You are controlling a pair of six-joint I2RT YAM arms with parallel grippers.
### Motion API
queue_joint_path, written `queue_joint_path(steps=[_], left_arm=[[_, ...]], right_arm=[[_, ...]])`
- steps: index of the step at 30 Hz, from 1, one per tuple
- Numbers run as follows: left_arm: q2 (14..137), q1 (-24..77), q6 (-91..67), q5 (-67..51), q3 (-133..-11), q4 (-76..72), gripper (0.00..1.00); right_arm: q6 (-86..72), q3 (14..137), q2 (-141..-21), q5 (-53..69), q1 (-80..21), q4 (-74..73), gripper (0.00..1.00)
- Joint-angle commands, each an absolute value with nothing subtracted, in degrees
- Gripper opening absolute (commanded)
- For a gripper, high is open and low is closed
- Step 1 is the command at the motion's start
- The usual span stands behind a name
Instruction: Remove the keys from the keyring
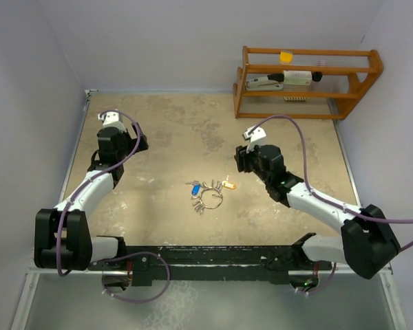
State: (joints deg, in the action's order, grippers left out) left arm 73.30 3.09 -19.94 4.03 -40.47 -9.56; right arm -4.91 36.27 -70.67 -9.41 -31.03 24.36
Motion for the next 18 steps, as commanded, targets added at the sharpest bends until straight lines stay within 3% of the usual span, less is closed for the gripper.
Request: queue_joint_path(steps=[1, 18], left_arm=[[73.69, 3.35, -19.51, 2.87, -41.74, -10.91, 0.99], [73.85, 3.34, -18.81, -1.00, -40.39, -13.97, 0.99]], right_arm=[[-9.29, 36.25, -71.51, -6.90, -33.58, 16.95, 0.51], [-10.78, 35.77, -84.66, 2.63, -37.43, 17.94, 0.41]])
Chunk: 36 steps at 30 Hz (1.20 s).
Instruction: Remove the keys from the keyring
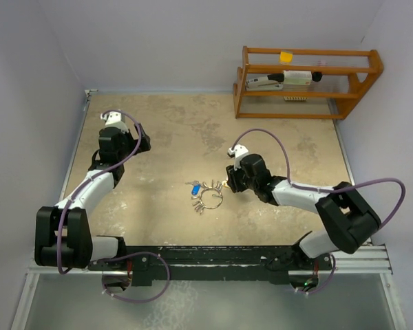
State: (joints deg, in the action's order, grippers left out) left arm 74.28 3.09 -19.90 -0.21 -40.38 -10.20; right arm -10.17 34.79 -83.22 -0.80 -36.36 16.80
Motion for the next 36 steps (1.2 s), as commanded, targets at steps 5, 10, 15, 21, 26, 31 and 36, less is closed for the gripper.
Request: queue_joint_path(steps=[5, 10, 15, 21, 26, 31, 36], left_arm=[[75.05, 3.30, -18.90, -1.80, -40.47, -14.68, 0.99], [74.51, 3.34, -18.95, -2.81, -39.76, -15.73, 0.99], [73.59, 3.34, -19.07, -2.64, -38.86, -16.78, 0.99], [74.23, 3.34, -19.22, -2.23, -39.08, -16.70, 0.99], [74.58, 3.34, -19.07, -2.50, -39.28, -16.61, 0.90], [75.09, 3.34, -18.98, -2.42, -39.37, -16.57, 0.88], [75.63, 3.34, -18.98, -3.82, -39.37, -17.40, 0.88]], right_arm=[[-10.09, 37.02, -86.85, 2.67, -38.95, 17.84, 0.41], [-9.09, 39.01, -89.42, 1.88, -39.87, 17.58, 0.42], [-7.60, 41.62, -91.74, -0.22, -40.87, 17.28, 0.43], [-6.44, 44.19, -93.79, -3.24, -41.23, 17.40, 0.43], [-6.68, 46.23, -96.63, -2.69, -41.34, 16.48, 0.33], [-7.00, 45.38, -92.97, -5.83, -42.31, 15.40, 0.31], [-7.79, 42.72, -84.97, -6.11, -42.92, 14.69, 0.32]])
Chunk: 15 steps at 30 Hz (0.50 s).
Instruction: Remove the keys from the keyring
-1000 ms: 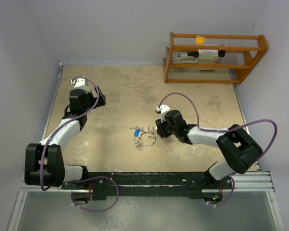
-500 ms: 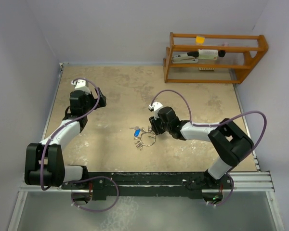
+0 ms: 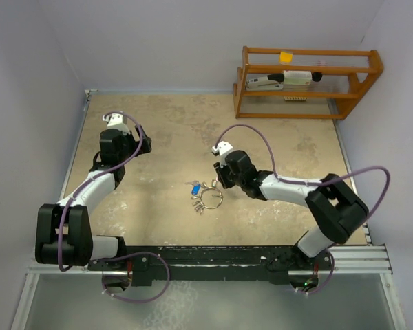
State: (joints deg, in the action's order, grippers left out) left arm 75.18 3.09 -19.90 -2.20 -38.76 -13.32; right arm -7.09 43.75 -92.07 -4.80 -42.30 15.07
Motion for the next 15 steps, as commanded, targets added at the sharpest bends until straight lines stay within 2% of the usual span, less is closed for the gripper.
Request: queue_joint_path(steps=[1, 6, 15], left_arm=[[75.71, 3.34, -19.06, -3.86, -39.37, -17.40, 0.88], [75.27, 3.35, -18.90, -3.65, -39.46, -16.76, 0.88], [73.71, 3.34, -18.63, -2.79, -39.10, -16.08, 0.88]], right_arm=[[-8.27, 42.37, -83.81, -5.50, -42.96, 14.34, 0.32], [-10.98, 39.91, -81.72, -3.23, -43.89, 14.11, 0.32], [-14.04, 37.56, -86.59, -2.34, -46.80, 17.18, 0.27]])
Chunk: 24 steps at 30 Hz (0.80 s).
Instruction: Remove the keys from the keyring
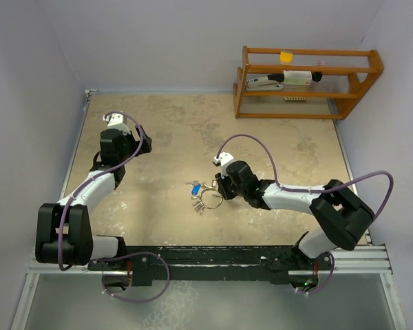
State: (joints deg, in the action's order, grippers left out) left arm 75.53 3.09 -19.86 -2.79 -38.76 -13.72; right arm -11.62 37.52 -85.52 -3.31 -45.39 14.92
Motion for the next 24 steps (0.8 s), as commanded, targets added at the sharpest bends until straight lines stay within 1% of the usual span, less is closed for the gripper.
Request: queue_joint_path(steps=[1, 8, 12, 15, 17, 18, 21, 24], left_arm=[[73.75, 3.34, -18.61, -2.72, -39.10, -16.08, 0.88], [74.19, 3.34, -18.70, -2.81, -39.20, -16.17, 0.88], [74.20, 3.34, -18.71, -2.81, -39.17, -16.17, 0.88], [74.28, 3.33, -18.72, -2.81, -39.24, -16.18, 0.88], [74.40, 3.34, -18.71, -2.81, -39.28, -16.17, 0.88], [74.50, 3.34, -18.75, -2.88, -39.29, -16.17, 0.87], [74.87, 3.34, -18.80, -3.19, -39.54, -16.11, 0.83], [75.33, 3.34, -18.90, -3.70, -39.88, -16.00, 0.73]], right_arm=[[-14.25, 37.64, -87.10, -2.21, -47.18, 17.42, 0.26], [-14.77, 38.82, -90.83, -2.22, -48.76, 18.45, 0.24], [-14.84, 39.36, -93.30, -2.87, -48.87, 18.72, 0.21], [-14.97, 39.99, -95.00, -3.52, -49.00, 18.28, 0.12], [-15.08, 40.72, -96.09, -4.17, -49.00, 17.44, 0.00], [-15.06, 41.07, -96.39, -4.47, -49.09, 16.98, 0.00], [-14.03, 42.65, -96.15, -5.65, -49.14, 15.14, 0.00], [-11.87, 45.51, -94.38, -7.90, -49.38, 12.35, 0.00]])
